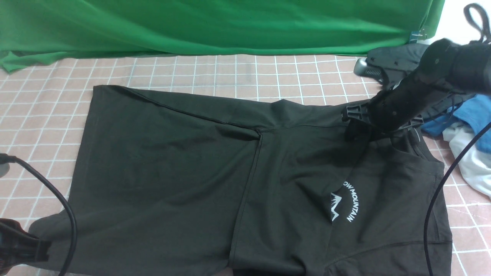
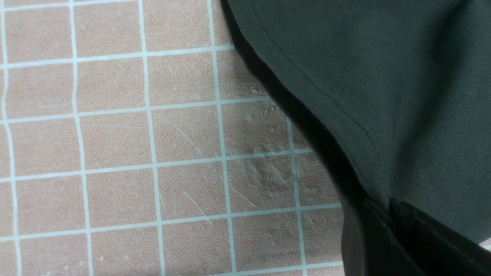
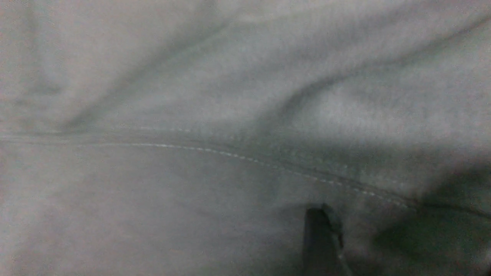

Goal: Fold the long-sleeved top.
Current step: Spread the long sleeves with your arms and place them on the tabletop

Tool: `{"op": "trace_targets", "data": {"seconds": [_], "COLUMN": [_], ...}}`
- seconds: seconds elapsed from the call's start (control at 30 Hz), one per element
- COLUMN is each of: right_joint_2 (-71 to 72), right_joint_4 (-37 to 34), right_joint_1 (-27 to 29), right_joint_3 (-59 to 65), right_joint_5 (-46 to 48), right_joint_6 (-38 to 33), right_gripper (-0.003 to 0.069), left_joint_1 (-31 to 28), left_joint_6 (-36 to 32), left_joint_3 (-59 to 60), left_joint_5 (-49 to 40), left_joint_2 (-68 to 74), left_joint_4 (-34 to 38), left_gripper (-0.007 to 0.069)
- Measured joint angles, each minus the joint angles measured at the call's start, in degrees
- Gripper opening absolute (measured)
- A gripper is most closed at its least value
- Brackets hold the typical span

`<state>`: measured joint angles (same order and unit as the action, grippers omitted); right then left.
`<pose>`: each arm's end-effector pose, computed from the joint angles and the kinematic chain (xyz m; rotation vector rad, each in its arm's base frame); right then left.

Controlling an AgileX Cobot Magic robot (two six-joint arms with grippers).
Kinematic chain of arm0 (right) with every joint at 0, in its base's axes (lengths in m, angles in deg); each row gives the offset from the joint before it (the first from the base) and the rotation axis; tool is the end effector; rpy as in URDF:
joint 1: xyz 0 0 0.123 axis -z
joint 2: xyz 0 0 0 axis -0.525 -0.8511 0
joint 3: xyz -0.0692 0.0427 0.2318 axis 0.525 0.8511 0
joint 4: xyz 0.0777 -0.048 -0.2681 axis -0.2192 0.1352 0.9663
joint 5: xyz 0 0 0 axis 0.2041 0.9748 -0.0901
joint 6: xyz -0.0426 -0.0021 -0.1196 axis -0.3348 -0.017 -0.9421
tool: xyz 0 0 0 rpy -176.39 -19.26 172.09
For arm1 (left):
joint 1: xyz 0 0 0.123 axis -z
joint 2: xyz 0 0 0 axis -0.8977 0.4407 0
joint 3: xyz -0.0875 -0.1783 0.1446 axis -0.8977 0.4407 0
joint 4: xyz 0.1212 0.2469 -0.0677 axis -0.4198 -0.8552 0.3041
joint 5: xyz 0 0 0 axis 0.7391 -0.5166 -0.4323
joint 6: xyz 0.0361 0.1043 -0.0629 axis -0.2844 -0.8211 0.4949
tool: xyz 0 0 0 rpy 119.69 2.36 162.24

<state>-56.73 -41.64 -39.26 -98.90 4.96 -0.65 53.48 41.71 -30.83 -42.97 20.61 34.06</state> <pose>0.4338 0.0862 0.0652 0.0233 2.7884 0.3925 0.2024 0.0238 0.1970 0.0660 2.6735 -0.0154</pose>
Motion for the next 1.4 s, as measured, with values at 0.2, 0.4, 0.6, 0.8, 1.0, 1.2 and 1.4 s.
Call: {"op": "trace_targets", "data": {"seconds": [0.2, 0.4, 0.6, 0.8, 1.0, 1.2, 1.4], "right_joint_2": [-1.0, -1.0, -0.7, -2.6, -4.9, -5.1, -8.3], "right_joint_4": [-0.2, -0.4, -0.4, -0.4, -0.4, -0.4, -0.5], "right_joint_1": [0.0, 0.0, 0.0, 0.0, 0.0, 0.3, 2.3], "right_joint_3": [-1.1, -7.6, -11.4, -11.8, -11.8, -13.8, -20.7], "right_joint_5": [-2.4, 0.1, -8.0, -23.8, -29.3, -29.6, -28.4], "right_joint_6": [-4.4, -5.3, -6.0, -6.2, -6.2, -6.3, -7.0], "right_gripper": [0.0169, 0.0035, 0.0035, 0.0034, 0.0034, 0.0034, 0.0034], "left_joint_1": [0.0, 0.0, 0.0, 0.0, 0.0, 0.0, 0.0], "left_joint_6": [0.0, 0.0, 0.0, 0.0, 0.0, 0.0, -0.8], "left_joint_3": [0.0, 0.0, 0.0, 0.0, 0.0, 0.4, 4.4], "left_joint_5": [0.0, 0.0, -0.2, -0.8, -4.2, -4.8, -4.7], "left_joint_2": [0.0, 0.0, 0.0, 0.0, 0.0, 0.0, 0.0], "left_joint_4": [0.0, -0.8, -0.9, -1.0, -3.8, -6.4, -7.1], "left_gripper": [0.0040, 0.0040, 0.0040, 0.0040, 0.0040, 0.0039, 0.0039]}}
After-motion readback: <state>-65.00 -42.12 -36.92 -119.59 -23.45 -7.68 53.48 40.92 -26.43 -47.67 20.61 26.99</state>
